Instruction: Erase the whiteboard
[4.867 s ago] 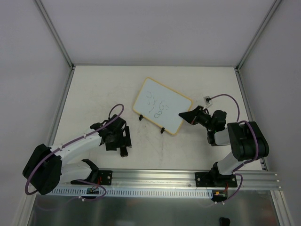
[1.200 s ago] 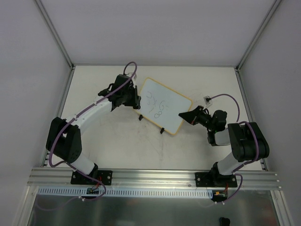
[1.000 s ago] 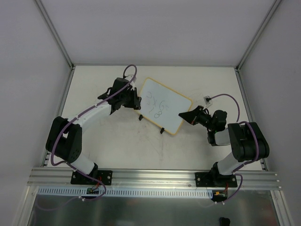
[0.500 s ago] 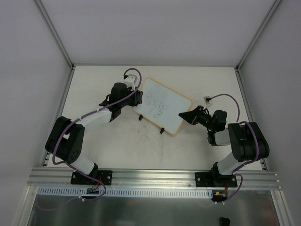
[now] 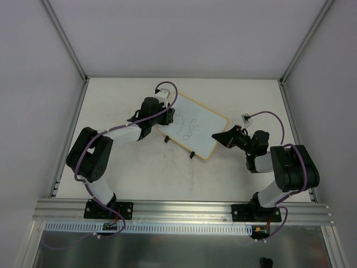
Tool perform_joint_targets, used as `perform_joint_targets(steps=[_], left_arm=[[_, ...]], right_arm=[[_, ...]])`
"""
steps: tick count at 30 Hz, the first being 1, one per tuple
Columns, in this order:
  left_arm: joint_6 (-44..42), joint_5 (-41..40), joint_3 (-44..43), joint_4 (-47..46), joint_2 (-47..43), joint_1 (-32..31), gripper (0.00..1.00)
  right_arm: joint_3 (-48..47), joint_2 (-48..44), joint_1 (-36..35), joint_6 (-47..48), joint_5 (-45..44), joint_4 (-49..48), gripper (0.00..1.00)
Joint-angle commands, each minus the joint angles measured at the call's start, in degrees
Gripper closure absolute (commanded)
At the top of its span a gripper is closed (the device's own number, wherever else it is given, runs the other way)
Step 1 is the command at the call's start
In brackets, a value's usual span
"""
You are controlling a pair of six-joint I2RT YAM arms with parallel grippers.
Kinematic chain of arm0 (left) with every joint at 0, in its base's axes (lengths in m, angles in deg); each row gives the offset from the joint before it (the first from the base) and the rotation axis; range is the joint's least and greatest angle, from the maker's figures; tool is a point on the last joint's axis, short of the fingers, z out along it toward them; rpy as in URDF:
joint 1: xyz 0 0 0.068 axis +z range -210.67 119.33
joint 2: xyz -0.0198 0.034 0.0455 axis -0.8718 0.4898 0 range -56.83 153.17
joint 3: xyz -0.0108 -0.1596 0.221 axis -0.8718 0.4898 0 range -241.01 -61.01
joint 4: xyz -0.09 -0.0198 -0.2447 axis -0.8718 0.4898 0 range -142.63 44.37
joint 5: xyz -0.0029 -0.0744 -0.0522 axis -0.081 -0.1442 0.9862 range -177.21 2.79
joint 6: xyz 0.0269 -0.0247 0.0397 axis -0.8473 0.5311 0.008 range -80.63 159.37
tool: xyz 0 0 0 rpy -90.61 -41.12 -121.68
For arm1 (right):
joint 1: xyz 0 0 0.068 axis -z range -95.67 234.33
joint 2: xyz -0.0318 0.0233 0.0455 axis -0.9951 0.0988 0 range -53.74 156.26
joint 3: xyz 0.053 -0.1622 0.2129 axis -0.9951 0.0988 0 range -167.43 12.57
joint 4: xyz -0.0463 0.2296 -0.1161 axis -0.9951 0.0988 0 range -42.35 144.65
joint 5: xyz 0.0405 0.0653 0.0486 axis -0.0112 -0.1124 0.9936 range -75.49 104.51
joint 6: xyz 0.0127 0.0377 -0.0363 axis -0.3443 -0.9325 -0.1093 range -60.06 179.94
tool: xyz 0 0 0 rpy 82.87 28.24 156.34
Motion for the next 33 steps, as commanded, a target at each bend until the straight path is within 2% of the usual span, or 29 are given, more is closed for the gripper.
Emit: perform_joint_targets(steps=[1, 8, 21, 33], left_arm=[[-2.3, -1.2, -3.5, -1.8, 0.5, -1.6, 1.00], [-5.1, -5.7, -6.5, 0.0, 3.6, -5.6, 1.00], [-1.3, -1.2, -7.5, 3.1, 5.9, -6.6, 1.00], [2.0, -3.1, -9.3, 4.4, 6.6, -16.9, 1.00]], right_arm=[[-1.7, -1.0, 0.0, 1.5, -0.2, -13.0, 1.00], [-1.6, -1.2, 0.0, 1.3, -0.1, -12.9, 1.00], [-1.5, -1.7, 0.0, 1.5, 0.1, -12.9, 1.00], [-1.7, -1.4, -0.2, 1.6, 0.1, -12.9, 1.00]])
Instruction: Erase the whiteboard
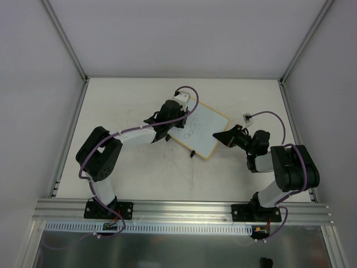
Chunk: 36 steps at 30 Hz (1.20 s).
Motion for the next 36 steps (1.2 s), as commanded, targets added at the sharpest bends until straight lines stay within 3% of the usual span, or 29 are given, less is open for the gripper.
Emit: perform_joint_targets(steps=[1, 11, 24, 31, 36], left_arm=[[4.5, 6.9, -2.2, 0.6, 2.9, -6.3, 1.00], [5.9, 6.9, -3.4, 0.4, 4.6, -12.9, 1.00], [4.6, 3.7, -4.4, 2.3, 6.0, -15.5, 1.00], [3.1, 1.4, -7.0, 4.6, 7.8, -12.9, 1.00], [4.7, 4.0, -7.1, 4.8, 8.3, -6.0, 1.00]], right_arm=[[-1.5, -1.4, -0.6, 2.8, 0.6, -13.1, 1.00], [-2.1, -0.9, -0.7, 2.4, 1.4, -13.1, 1.00], [-2.5, -0.8, -0.9, 2.4, 2.2, -13.1, 1.00], [-2.2, -1.3, -1.0, 2.6, 2.2, -13.1, 1.00], [-2.1, -1.5, -0.9, 2.6, 2.3, -13.1, 1.00]])
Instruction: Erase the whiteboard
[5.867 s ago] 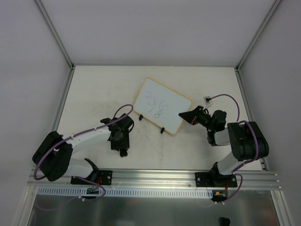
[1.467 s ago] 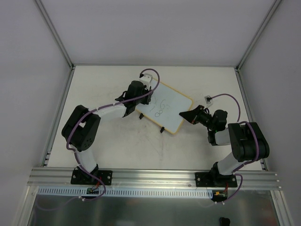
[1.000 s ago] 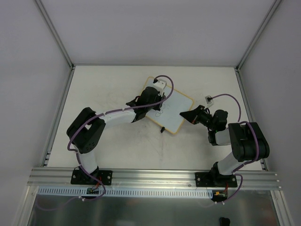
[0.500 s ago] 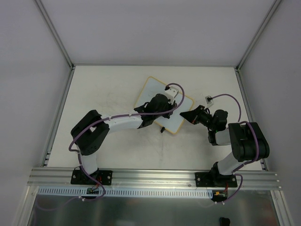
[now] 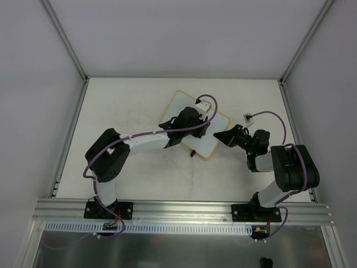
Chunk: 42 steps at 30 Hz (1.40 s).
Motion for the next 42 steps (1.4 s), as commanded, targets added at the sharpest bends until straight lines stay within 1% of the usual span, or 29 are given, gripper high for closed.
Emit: perform_joint_targets(steps=[1, 7, 10, 15, 18, 21, 30, 42], left_arm=[[2.2, 4.4, -0.5, 0.8, 4.8, 5.7, 1.00], [1.0, 2.6, -0.4, 2.2, 4.7, 12.2, 1.00], [1.1, 4.2, -0.5, 2.2, 4.9, 15.8, 1.00], [0.5, 4.9, -1.5, 2.5, 5.9, 19.7, 1.00], [1.6, 7.6, -2.5, 4.4, 6.5, 22.7, 1.00], [1.7, 7.7, -2.4, 4.5, 6.2, 24.9, 1.00], [3.4, 9.5, -3.1, 6.8, 7.0, 28.2, 1.00], [3.7, 14.5, -2.5, 7.2, 5.5, 28.2, 1.00]], right_arm=[[-1.7, -1.5, -1.4, 1.9, 3.3, -15.1, 1.00], [-1.8, -1.4, -1.4, 1.9, 3.4, -15.1, 1.00], [-1.8, -1.4, -1.5, 2.0, 3.3, -15.1, 1.00], [-1.7, -1.4, -1.5, 2.0, 3.4, -15.2, 1.00], [-1.7, -1.4, -1.5, 2.0, 3.4, -15.2, 1.00], [-1.7, -1.5, -1.5, 2.0, 3.5, -15.2, 1.00], [-1.5, -1.1, -1.6, 2.5, 3.4, -15.2, 1.00], [-1.1, 1.5, -1.2, 4.4, 2.6, -15.2, 1.00]])
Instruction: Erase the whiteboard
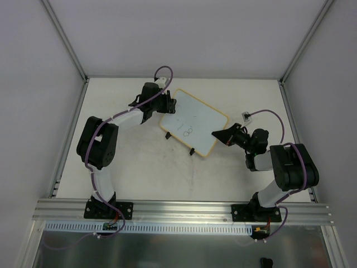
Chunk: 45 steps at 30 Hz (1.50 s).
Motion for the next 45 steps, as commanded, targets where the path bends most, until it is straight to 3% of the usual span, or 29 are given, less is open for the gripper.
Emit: perform_joint_targets(steps=[1, 16, 34, 45], left_arm=[[-1.3, -1.5, 1.1, 4.7, 2.1, 1.5, 1.00], [-3.6, -0.3, 2.0, 4.6, -2.0, 0.3, 1.00], [-8.1, -0.5, -0.6, 4.7, -0.8, -3.1, 1.00], [-13.4, -4.9, -5.9, 9.3, 2.3, -11.6, 1.00]], right_arm=[[0.0, 1.0, 0.3, 5.5, 2.4, -13.3, 1.00], [4.9, 2.5, 2.9, 8.7, -2.7, -13.3, 1.00], [6.2, 3.4, 0.4, 11.0, -7.1, -13.3, 1.00], [6.1, 3.2, 0.3, 11.2, -6.3, -13.3, 1.00]])
